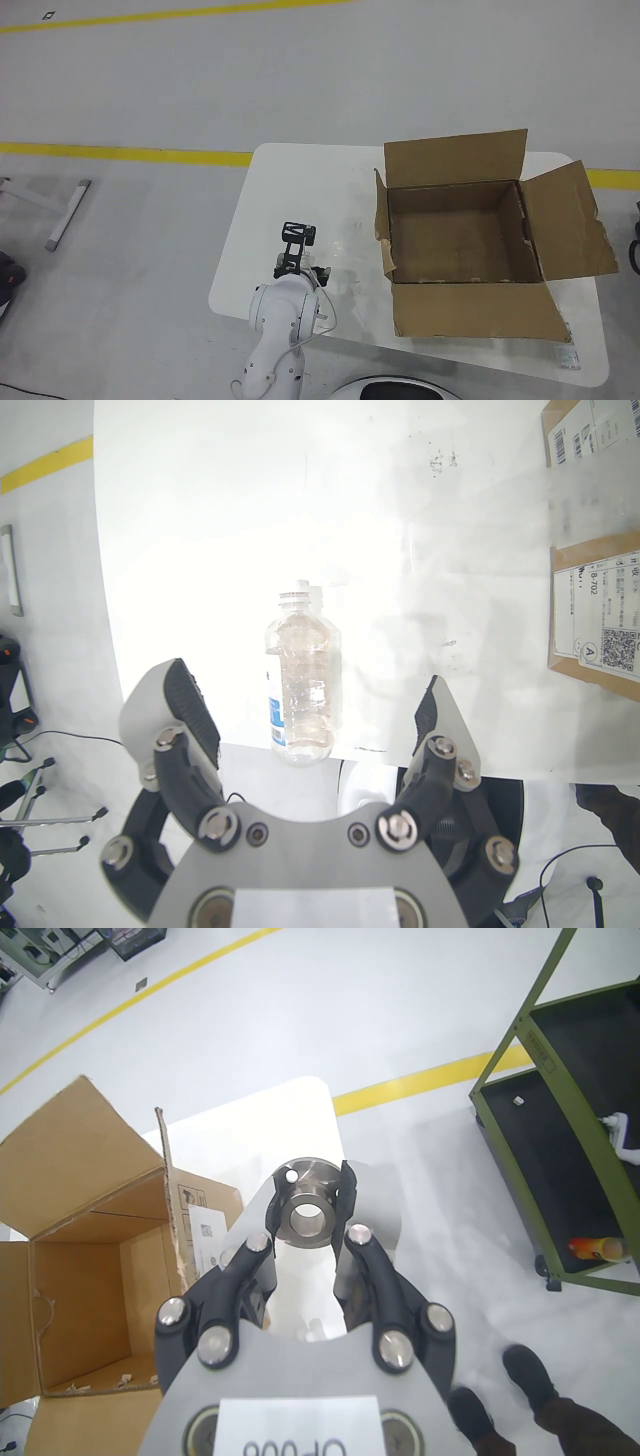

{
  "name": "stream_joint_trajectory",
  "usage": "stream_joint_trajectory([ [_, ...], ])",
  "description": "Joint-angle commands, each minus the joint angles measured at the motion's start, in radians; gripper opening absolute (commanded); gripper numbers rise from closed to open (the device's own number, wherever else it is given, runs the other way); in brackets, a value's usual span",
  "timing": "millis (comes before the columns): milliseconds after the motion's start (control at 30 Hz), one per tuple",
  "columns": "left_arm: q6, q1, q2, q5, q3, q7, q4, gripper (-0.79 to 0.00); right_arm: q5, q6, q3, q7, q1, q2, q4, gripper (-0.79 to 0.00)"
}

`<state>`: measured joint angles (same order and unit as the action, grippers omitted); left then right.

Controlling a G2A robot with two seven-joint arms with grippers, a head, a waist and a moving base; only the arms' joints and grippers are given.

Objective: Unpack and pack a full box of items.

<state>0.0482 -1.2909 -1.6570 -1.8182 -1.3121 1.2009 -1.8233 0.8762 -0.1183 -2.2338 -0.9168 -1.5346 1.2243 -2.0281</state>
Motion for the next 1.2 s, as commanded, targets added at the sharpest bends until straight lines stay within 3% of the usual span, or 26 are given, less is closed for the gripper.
stream_joint_trajectory([
  [0,0.000,0.000,0.000,0.000,0.000,0.000,0.000,0.000,-0.001,0.001,-0.006,0.002,-0.014,-0.001,0.003,-0.785],
  [533,0.000,0.000,0.000,0.000,0.000,0.000,0.000,0.000,0.027,0.020,-0.023,0.020,-0.153,-0.002,0.006,-0.785],
  [1167,0.000,0.000,0.000,0.000,0.000,0.000,0.000,0.000,0.036,0.021,-0.016,0.056,-0.169,-0.003,-0.008,-0.785],
])
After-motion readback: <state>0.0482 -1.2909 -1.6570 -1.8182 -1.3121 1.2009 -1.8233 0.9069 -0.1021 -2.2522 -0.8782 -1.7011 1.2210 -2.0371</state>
